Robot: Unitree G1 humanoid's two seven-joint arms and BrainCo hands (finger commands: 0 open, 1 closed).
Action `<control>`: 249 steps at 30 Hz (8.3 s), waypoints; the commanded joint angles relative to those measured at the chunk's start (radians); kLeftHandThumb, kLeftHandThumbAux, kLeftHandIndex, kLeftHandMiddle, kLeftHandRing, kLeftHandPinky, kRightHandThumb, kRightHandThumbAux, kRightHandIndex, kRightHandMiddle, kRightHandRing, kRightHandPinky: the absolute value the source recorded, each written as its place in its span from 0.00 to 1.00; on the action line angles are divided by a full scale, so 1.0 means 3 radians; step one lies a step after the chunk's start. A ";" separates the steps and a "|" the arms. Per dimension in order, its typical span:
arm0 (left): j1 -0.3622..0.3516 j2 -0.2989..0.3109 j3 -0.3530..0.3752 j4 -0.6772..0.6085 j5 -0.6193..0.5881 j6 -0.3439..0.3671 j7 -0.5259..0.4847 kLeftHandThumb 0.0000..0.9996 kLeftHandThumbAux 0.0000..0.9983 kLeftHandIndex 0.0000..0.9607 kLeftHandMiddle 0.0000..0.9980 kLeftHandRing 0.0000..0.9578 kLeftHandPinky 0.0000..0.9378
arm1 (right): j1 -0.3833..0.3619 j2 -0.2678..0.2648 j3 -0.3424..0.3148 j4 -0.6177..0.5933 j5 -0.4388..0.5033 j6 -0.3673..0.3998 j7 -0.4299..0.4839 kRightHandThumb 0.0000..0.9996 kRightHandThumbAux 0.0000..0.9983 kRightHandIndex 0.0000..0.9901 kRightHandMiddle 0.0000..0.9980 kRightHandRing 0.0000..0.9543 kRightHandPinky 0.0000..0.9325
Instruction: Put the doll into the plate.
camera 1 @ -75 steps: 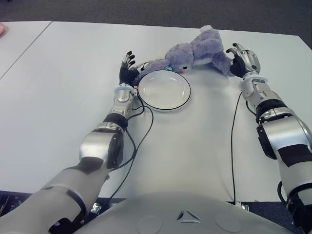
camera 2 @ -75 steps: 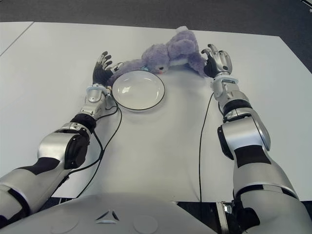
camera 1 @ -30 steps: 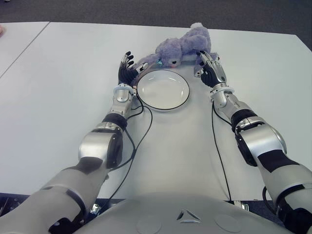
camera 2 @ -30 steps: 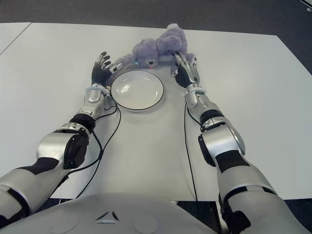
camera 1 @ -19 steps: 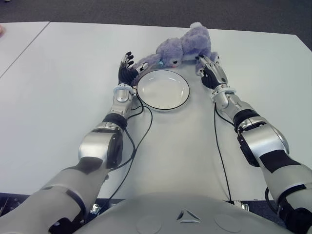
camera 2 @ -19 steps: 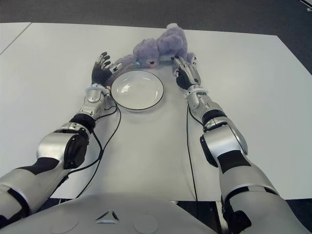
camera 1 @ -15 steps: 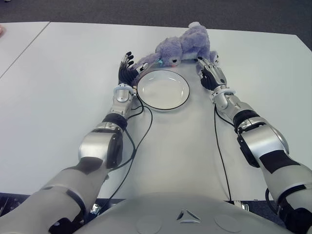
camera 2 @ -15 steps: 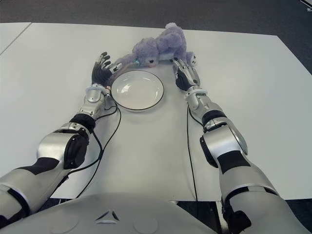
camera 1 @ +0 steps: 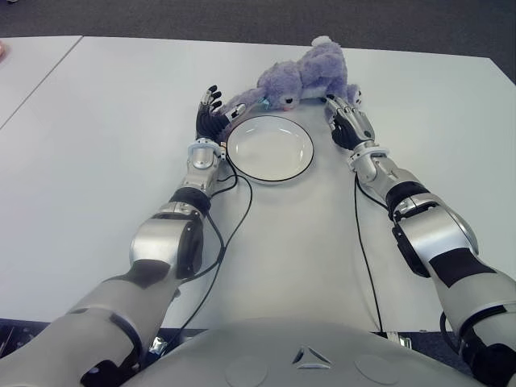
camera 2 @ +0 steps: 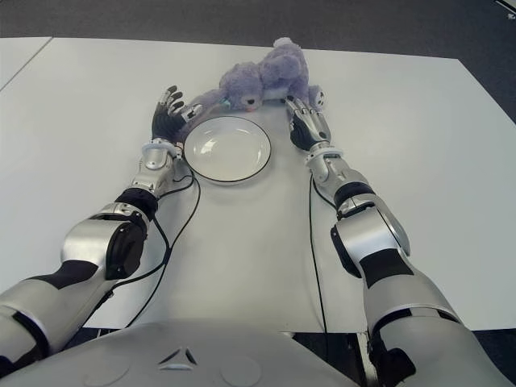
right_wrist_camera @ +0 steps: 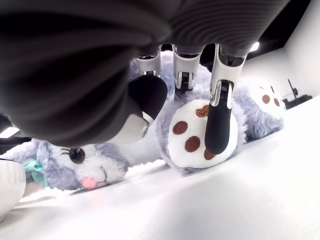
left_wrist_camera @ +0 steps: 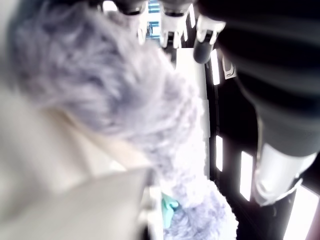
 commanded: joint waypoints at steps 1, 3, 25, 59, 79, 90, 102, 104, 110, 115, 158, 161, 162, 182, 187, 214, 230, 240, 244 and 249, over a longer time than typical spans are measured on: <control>0.0680 -0.0124 -0.0035 0.0451 0.0049 0.0396 0.0032 0.00 0.70 0.12 0.15 0.15 0.15 | 0.0100 0.0019 0.0065 0.0051 -0.0065 -0.0037 0.0065 1.00 0.73 0.04 0.00 0.13 0.45; 0.0678 -0.0124 -0.0033 0.0451 0.0046 0.0398 0.0029 0.00 0.70 0.12 0.15 0.15 0.16 | 0.0087 0.0021 0.0069 0.0047 -0.0070 -0.0057 0.0038 1.00 0.73 0.05 0.00 0.13 0.45; 0.0679 -0.0139 -0.0004 0.0452 0.0018 0.0408 0.0005 0.00 0.67 0.11 0.14 0.14 0.15 | 0.0444 -0.0096 0.0430 -0.0108 -0.0289 -0.0819 -0.0246 1.00 0.73 0.03 0.00 0.18 0.45; 0.0694 -0.0145 0.0008 0.0452 0.0010 0.0407 0.0002 0.00 0.66 0.10 0.13 0.13 0.14 | 0.1371 -0.0541 0.0244 -0.1133 0.0291 -0.1861 0.0526 0.89 0.75 0.00 0.00 0.06 0.30; 0.0696 -0.0122 -0.0010 0.0455 0.0034 0.0404 0.0015 0.00 0.65 0.09 0.13 0.13 0.14 | -0.0262 -0.0402 -0.0120 -0.0552 0.0159 -0.1412 -0.0368 0.61 0.70 0.00 0.00 0.09 0.31; 0.0689 -0.0122 -0.0020 0.0456 0.0045 0.0407 0.0027 0.00 0.66 0.09 0.12 0.12 0.13 | -0.0519 -0.0479 -0.0084 -0.0291 0.0035 -0.0952 -0.0787 0.39 0.67 0.00 0.00 0.06 0.19; 0.0677 -0.0131 0.0001 0.0457 0.0025 0.0424 0.0011 0.00 0.67 0.09 0.13 0.13 0.13 | -0.0791 -0.0519 -0.0088 -0.0052 0.0036 -0.0149 -0.0488 0.35 0.65 0.00 0.00 0.02 0.12; 0.0675 -0.0133 0.0005 0.0457 0.0021 0.0432 0.0012 0.00 0.67 0.09 0.13 0.13 0.13 | -0.0815 -0.0525 -0.0073 -0.0036 0.0019 -0.0030 -0.0451 0.34 0.64 0.00 0.00 0.01 0.11; 0.0674 -0.0136 0.0002 0.0455 0.0026 0.0409 0.0037 0.00 0.69 0.09 0.14 0.13 0.14 | -0.0914 -0.0579 -0.0073 0.0019 -0.0004 0.0346 -0.0269 0.32 0.63 0.01 0.00 0.00 0.09; 0.0675 -0.0137 -0.0001 0.0455 0.0028 0.0399 0.0032 0.00 0.69 0.08 0.14 0.14 0.14 | -0.0934 -0.0585 -0.0102 0.0033 0.0007 0.0516 -0.0164 0.28 0.63 0.01 0.00 0.00 0.08; 0.0685 -0.0122 0.0025 0.0450 -0.0004 0.0365 -0.0083 0.00 0.62 0.07 0.13 0.12 0.11 | -0.0245 -0.0222 -0.0290 0.0125 0.0110 0.1050 0.0351 0.58 0.61 0.00 0.00 0.20 0.21; 0.0685 -0.0121 0.0016 0.0450 0.0003 0.0369 -0.0078 0.00 0.62 0.07 0.13 0.12 0.10 | -0.0225 -0.0183 -0.0343 0.0118 0.0155 0.1013 0.0372 0.65 0.60 0.01 0.00 0.14 0.24; 0.0686 -0.0120 0.0013 0.0450 0.0005 0.0369 -0.0075 0.00 0.62 0.07 0.13 0.12 0.10 | -0.0228 -0.0170 -0.0359 0.0113 0.0165 0.1005 0.0378 0.66 0.60 0.01 0.00 0.13 0.24; 0.0372 -0.0159 -0.0049 0.0453 0.0079 0.0519 0.0047 0.00 0.63 0.04 0.12 0.12 0.10 | -0.0133 0.0073 -0.0497 0.0091 0.0217 0.0833 0.0426 0.99 0.71 0.07 0.00 0.18 0.45; 0.0336 -0.0152 -0.0029 0.0456 0.0081 0.0538 0.0051 0.00 0.64 0.02 0.11 0.12 0.11 | -0.0135 0.0070 -0.0497 0.0098 0.0212 0.0862 0.0475 1.00 0.72 0.07 0.00 0.22 0.45; -0.0086 -0.0005 0.0059 0.0433 0.0027 0.0542 0.0196 0.00 0.67 0.01 0.10 0.12 0.14 | -0.0043 -0.0005 -0.0726 0.0099 0.0386 0.0807 0.0685 1.00 0.73 0.11 0.00 0.24 0.45; -0.0615 0.0498 -0.0127 0.0427 0.0241 0.0611 0.0121 0.00 0.79 0.02 0.15 0.16 0.16 | 0.0456 0.0109 -0.0711 0.0004 0.0496 0.0212 0.0922 1.00 0.74 0.08 0.03 0.25 0.45; -0.0658 0.0980 -0.0447 0.0432 0.0553 0.0699 -0.0069 0.00 0.83 0.02 0.18 0.20 0.17 | 0.1088 -0.0310 -0.0621 -0.0179 0.0613 -0.0770 0.1281 1.00 0.74 0.04 0.04 0.26 0.45; -0.0632 0.1167 -0.0533 0.0434 0.0634 0.0716 -0.0095 0.00 0.82 0.02 0.19 0.21 0.19 | 0.1250 -0.0504 -0.0629 -0.0240 0.0698 -0.0917 0.1573 1.00 0.74 0.03 0.02 0.26 0.45; -0.0617 0.1241 -0.0594 0.0438 0.0675 0.0761 -0.0089 0.00 0.80 0.03 0.19 0.22 0.22 | 0.1325 -0.0705 -0.0662 -0.0315 0.0797 -0.0913 0.1772 1.00 0.74 0.03 0.00 0.27 0.45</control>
